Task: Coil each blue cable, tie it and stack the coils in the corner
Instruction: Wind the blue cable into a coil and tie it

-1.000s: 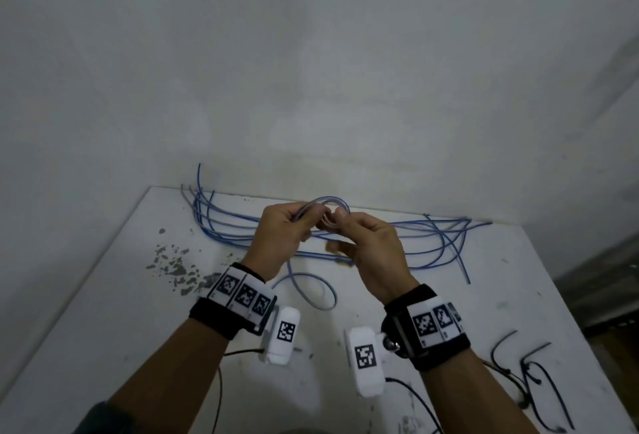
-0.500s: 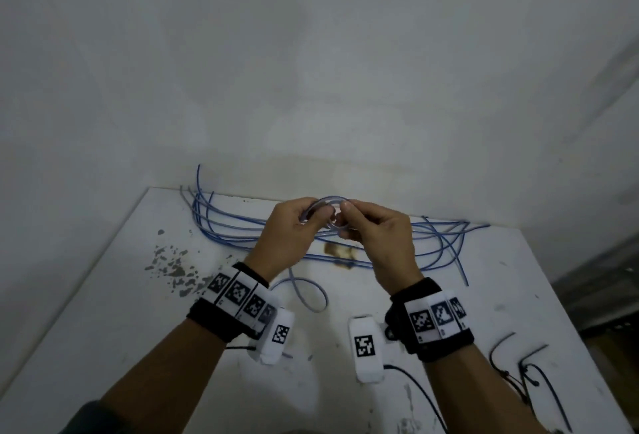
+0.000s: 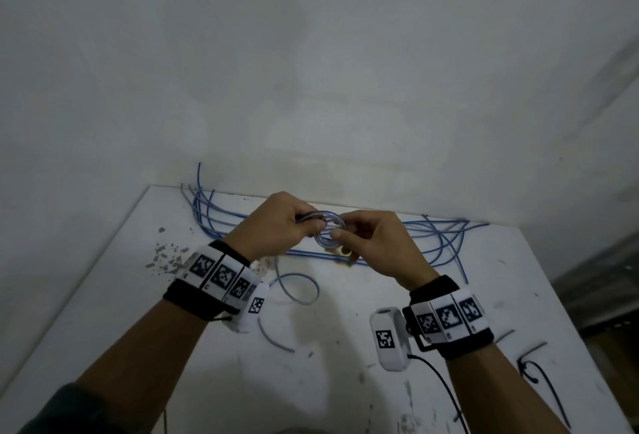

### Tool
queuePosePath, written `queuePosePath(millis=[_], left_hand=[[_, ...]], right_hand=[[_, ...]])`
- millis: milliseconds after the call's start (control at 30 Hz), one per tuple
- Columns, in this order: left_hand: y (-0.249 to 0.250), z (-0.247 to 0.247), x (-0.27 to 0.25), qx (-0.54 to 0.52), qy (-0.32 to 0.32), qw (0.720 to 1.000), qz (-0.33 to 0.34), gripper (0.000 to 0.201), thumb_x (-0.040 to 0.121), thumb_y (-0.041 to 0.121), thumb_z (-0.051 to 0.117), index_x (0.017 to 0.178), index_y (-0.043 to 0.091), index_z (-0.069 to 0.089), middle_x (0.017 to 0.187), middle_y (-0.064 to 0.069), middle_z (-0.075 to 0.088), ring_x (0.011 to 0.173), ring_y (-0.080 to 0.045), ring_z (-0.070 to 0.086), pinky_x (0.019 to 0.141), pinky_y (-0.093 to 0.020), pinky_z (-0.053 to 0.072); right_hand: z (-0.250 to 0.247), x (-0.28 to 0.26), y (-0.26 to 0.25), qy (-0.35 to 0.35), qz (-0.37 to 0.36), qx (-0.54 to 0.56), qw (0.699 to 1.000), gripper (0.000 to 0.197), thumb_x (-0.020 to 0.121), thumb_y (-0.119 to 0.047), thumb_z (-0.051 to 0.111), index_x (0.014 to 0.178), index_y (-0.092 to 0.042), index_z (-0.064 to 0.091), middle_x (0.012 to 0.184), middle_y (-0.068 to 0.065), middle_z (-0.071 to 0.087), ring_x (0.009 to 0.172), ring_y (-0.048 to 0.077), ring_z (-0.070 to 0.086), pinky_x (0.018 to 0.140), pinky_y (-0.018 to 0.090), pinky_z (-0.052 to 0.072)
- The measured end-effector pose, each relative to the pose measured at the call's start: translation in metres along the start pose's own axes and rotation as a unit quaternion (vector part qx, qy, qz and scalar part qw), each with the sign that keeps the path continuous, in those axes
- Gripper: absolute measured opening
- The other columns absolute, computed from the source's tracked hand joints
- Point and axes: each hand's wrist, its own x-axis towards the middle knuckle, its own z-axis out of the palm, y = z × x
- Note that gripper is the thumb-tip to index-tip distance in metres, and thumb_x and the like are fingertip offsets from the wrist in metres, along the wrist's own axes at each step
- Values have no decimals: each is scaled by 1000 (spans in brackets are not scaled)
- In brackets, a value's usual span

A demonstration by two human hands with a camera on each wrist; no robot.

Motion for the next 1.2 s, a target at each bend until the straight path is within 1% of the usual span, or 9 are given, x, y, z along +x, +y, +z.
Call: queuePosePath(millis=[133, 233, 333, 533, 700, 833, 933, 1067, 1200], left_hand=[[6, -10, 5, 3, -29, 999, 16, 13, 91, 22, 69, 81, 19, 76, 62, 4, 66, 54, -2, 50, 55, -20, 39], [8, 2, 1, -105, 37, 994, 7, 15, 94, 19, 65, 94, 9, 77, 71, 0, 71, 61, -4, 57, 59, -22, 46], [10, 22, -7, -183, 108, 977, -17, 17, 95, 14, 63, 93, 3, 76, 64, 8, 69, 58, 0, 58, 60, -16, 45], [-4, 12, -4, -77, 37, 996, 11, 17, 93, 22, 66, 92, 10, 78, 75, -8, 73, 74, -28, 68, 68, -43, 54], [1, 9, 4, -103, 45, 993, 23, 21, 94, 29, 66, 97, 12, 78, 78, 0, 76, 74, -16, 70, 69, -35, 56], [4, 26, -4, -240, 121, 963, -24, 8, 89, 10, 69, 92, 8, 76, 71, 5, 74, 64, -4, 67, 63, -16, 49], [-3, 30, -8, -245, 143, 958, -36, 8, 89, 7, 69, 91, 7, 76, 67, 6, 72, 60, -2, 63, 62, -14, 47], [-9, 17, -6, -170, 78, 982, -20, 9, 88, 9, 71, 89, 3, 78, 73, -3, 75, 65, -3, 65, 64, -20, 51], [-6, 3, 2, -66, -16, 998, -11, 11, 86, 15, 74, 76, 11, 78, 66, -2, 71, 60, -5, 60, 60, -25, 45]], right_hand=[[9, 2, -4, 35, -30, 13, 999, 14, 92, -15, 68, 86, -6, 77, 71, 12, 73, 57, 24, 67, 54, 33, 56], [18, 1, 0, 101, -28, 100, 989, 17, 93, -14, 68, 87, -2, 77, 75, 19, 73, 68, 42, 69, 64, 41, 61], [27, -4, 3, 118, -15, 144, 982, 17, 94, -13, 67, 92, 0, 77, 78, 21, 73, 67, 38, 68, 64, 38, 60], [9, -3, -3, 16, 15, 67, 998, 16, 90, -17, 71, 99, -5, 76, 79, 11, 76, 69, 27, 73, 58, 37, 57], [6, 4, -11, 45, -8, 90, 995, 13, 89, -15, 71, 93, -4, 77, 76, 15, 75, 68, 36, 72, 57, 37, 56], [12, 4, -10, 118, 25, 177, 977, 9, 91, -15, 69, 90, -10, 77, 79, 15, 75, 65, 26, 71, 63, 39, 59], [13, 3, -7, 75, 63, 188, 977, 13, 91, -18, 68, 93, -8, 76, 85, 16, 76, 74, 29, 73, 67, 39, 59], [0, 5, 4, -5, 90, 141, 986, 21, 89, -23, 70, 91, -3, 76, 90, 17, 76, 86, 33, 70, 71, 42, 53], [-8, 9, -2, -67, 61, 15, 996, 25, 91, -29, 70, 88, -5, 76, 81, 9, 76, 75, 27, 65, 71, 47, 54]])
